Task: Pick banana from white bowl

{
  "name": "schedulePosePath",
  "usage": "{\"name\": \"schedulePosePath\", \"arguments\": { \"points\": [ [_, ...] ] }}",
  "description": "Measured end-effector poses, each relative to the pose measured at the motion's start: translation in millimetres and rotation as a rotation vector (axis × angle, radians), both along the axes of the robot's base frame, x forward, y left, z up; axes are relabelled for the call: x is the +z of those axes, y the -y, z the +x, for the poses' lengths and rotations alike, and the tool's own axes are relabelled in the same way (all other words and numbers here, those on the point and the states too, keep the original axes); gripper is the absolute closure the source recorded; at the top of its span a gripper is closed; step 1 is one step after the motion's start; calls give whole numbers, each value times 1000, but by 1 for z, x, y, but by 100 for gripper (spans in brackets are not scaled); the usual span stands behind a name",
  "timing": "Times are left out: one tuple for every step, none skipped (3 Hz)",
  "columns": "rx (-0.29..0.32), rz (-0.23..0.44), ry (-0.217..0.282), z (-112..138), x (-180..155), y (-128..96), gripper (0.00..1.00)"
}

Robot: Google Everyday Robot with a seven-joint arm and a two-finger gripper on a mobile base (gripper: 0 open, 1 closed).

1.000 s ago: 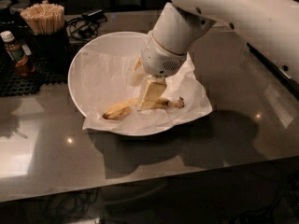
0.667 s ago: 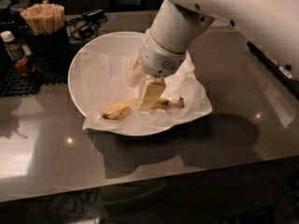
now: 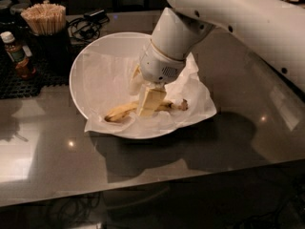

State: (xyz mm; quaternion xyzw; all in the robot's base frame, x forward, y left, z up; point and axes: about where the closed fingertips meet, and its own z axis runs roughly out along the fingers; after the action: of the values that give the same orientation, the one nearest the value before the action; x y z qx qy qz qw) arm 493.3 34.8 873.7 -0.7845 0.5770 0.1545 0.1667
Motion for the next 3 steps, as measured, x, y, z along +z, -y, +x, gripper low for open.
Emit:
{"name": "schedulePosePath", "arguments": {
  "points": [
    [-12, 6, -31, 1, -11, 2, 43],
    [-33, 15, -55, 4, -22, 8, 45],
    [-36, 16, -58, 5, -24, 9, 46]
  ]
}}
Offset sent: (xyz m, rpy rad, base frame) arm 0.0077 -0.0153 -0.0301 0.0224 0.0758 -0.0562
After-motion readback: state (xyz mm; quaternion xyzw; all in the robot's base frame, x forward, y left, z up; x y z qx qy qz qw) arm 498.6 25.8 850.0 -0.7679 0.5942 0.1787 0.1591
